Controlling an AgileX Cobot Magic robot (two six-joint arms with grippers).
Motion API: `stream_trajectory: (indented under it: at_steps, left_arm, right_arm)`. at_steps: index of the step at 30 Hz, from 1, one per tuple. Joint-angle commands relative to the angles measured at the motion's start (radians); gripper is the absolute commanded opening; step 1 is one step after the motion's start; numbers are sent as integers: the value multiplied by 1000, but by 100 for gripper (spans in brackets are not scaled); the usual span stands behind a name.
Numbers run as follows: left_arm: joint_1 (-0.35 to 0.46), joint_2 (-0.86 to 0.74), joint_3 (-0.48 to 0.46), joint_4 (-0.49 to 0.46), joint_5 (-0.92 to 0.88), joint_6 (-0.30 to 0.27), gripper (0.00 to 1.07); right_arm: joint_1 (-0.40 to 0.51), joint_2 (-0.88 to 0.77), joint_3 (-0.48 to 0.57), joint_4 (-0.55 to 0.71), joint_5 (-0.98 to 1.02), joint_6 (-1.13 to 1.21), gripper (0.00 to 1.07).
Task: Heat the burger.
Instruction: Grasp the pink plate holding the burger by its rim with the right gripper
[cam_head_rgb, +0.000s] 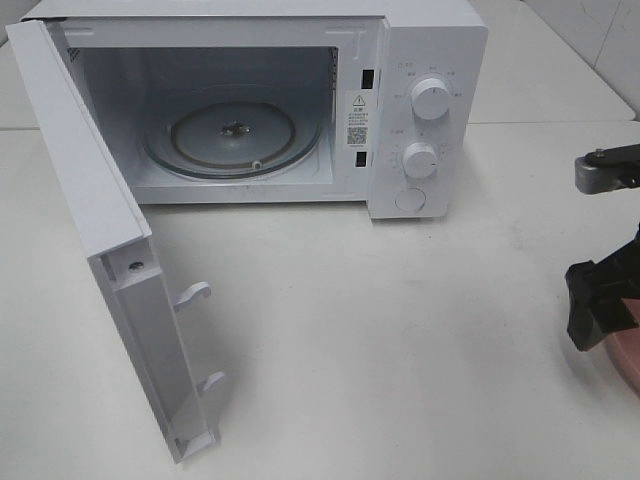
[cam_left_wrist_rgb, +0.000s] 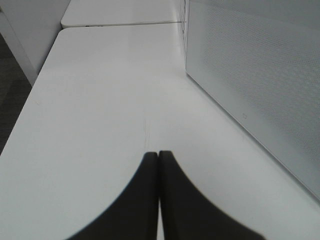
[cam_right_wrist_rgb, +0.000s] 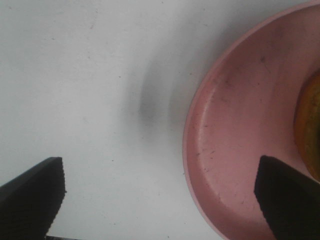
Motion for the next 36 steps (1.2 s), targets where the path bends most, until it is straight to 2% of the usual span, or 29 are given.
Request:
stream_trajectory:
  at_steps: [1, 11, 16, 26, 31, 33, 36]
  left_arm:
    - [2, -26, 2, 0, -6, -1, 0]
    - [2, -26, 2, 0, -6, -1, 0]
    - [2, -26, 2, 0, -6, -1, 0]
    - [2, -26, 2, 0, -6, -1, 0]
    - [2, -26, 2, 0, -6, -1, 0]
    - [2, -26, 2, 0, -6, -1, 0]
    - [2, -26, 2, 0, -6, -1, 0]
  right_arm:
    - [-8, 35, 0, -25, -6, 21, 99]
    - [-16, 191, 0, -65, -95, 56, 96]
    - [-55, 219, 0, -64, -130, 44, 95]
    - [-55, 290, 0, -64, -173, 42, 93]
    - [-55, 310, 0, -71, -181, 42, 87]
    - [-55, 336, 0, -71, -181, 42, 75]
    - [-55, 337, 0, -71, -181, 45, 71]
